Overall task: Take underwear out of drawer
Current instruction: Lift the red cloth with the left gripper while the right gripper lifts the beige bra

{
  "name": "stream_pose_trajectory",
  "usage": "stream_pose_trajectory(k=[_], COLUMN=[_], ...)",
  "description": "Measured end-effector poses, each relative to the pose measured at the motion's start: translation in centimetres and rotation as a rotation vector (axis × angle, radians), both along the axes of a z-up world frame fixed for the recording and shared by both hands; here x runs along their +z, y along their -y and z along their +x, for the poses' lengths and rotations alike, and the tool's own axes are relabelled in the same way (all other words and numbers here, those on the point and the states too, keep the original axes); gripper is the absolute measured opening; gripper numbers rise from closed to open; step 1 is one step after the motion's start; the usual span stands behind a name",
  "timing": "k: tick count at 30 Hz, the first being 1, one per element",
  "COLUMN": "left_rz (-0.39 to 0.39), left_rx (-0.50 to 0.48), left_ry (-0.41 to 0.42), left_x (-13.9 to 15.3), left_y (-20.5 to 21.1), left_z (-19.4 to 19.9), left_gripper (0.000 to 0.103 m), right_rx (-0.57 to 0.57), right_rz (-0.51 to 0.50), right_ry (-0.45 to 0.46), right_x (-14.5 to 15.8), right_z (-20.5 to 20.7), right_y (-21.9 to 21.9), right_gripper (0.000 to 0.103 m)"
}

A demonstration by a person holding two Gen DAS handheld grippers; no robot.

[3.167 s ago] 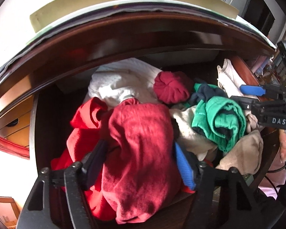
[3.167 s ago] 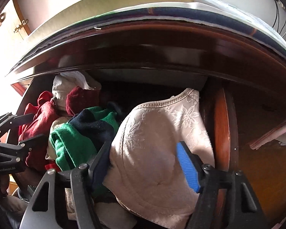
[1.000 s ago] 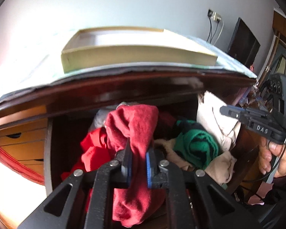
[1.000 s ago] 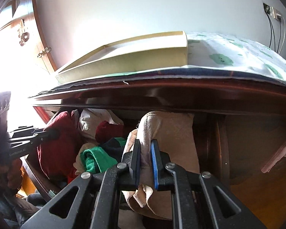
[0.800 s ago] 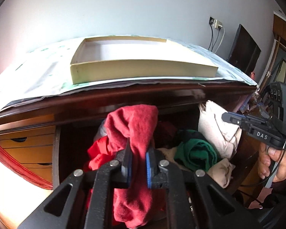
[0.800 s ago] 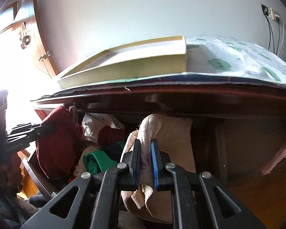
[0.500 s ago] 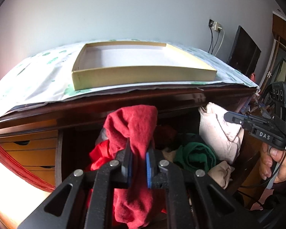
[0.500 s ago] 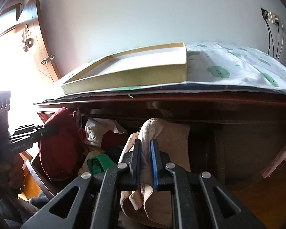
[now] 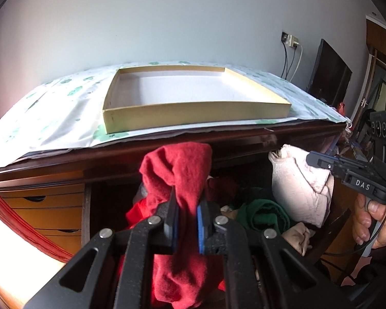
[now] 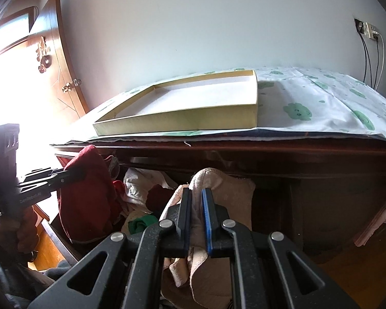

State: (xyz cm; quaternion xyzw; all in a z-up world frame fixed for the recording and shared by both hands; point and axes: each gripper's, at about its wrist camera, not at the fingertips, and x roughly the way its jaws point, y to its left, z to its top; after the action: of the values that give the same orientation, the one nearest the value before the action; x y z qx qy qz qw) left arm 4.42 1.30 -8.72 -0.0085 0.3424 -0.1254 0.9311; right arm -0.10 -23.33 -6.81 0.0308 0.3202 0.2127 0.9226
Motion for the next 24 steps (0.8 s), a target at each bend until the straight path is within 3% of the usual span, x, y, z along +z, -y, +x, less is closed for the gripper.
stream_pose_trajectory(k=[6,10,16,24], left_rz=[0.01,0.021,0.026,0.034], left_rx=[-0.008,-0.02,-0.03,-0.04], left_ry=[0.0,-0.012,-0.02,-0.031], left_x=[0.0,-0.3,-0.4,-0.8], left_y=[0.3,0.7,0.9,1.3], left_z=[0.1,0.2,0.3,0.3], left_gripper=[0.008,0.008,0.008,0.008], right_rx=[0.007,0.027,-0.029,-0.014], right_rz=[-0.001,-0.027,-0.066,-0.11], right_ry=[-0.015,-0.094,-0.194,-0.23], right_x=[0.0,-1.1,-3.6,-4.5], right_z=[0.0,0.9,2.3,2.4], right_y=[-0.2,-0.5,-0.5,-1.3], right_gripper=[0.009,0.01,0.015,0.022])
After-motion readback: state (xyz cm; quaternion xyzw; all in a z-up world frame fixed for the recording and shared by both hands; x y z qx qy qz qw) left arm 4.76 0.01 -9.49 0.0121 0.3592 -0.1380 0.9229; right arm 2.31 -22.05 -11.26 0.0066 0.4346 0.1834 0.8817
